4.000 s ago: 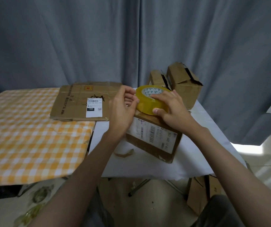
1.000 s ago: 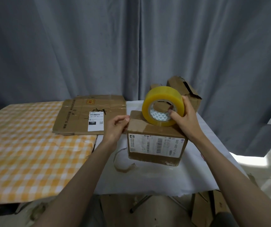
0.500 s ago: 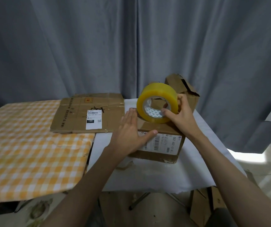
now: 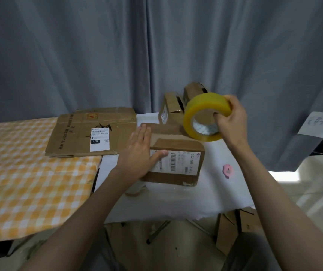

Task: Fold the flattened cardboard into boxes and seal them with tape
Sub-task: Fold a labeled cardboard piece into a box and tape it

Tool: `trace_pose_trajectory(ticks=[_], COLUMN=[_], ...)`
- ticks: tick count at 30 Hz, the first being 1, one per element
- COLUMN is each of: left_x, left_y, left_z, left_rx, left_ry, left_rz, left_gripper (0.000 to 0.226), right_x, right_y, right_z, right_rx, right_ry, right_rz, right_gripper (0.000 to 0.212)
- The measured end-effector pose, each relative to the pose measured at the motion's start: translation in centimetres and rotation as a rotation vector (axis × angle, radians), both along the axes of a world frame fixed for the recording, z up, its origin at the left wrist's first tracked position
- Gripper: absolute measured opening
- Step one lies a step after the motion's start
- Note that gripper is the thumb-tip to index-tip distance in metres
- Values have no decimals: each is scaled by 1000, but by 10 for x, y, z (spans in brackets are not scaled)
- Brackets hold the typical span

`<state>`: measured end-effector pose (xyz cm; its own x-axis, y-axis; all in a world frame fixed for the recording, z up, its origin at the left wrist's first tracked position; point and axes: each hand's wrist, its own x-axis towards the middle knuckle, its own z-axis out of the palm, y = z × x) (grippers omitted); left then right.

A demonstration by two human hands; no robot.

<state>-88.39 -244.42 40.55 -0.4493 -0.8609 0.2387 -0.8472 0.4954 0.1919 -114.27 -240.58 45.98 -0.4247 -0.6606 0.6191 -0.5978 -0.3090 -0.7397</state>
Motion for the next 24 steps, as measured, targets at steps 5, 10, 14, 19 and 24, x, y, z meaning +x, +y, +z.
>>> trace_pose_trajectory(ticks=[5,10,14,19,24], left_x=[-1,0,-1,0,-1], left_y=[5,4,4,6,7], left_z=[7,8,8,11,11], left_rx=[31,55,62,60,50], left_ry=[-24,-56,-47,-43,-41], left_rz=[4,18,15,15,22], left_gripper=[96,100,99,102,98], right_x=[-38,-59,-66,-72,-73], right_y=[18,37,40,37,36], right_z=[0,-16,-23,-19,-41], right_rx=[106,229,304,385,455], right_ry=[303,386,383,389,343], right_rz=[-103,-169,-149,-124,-94], right_gripper=[47,53,55,53,51])
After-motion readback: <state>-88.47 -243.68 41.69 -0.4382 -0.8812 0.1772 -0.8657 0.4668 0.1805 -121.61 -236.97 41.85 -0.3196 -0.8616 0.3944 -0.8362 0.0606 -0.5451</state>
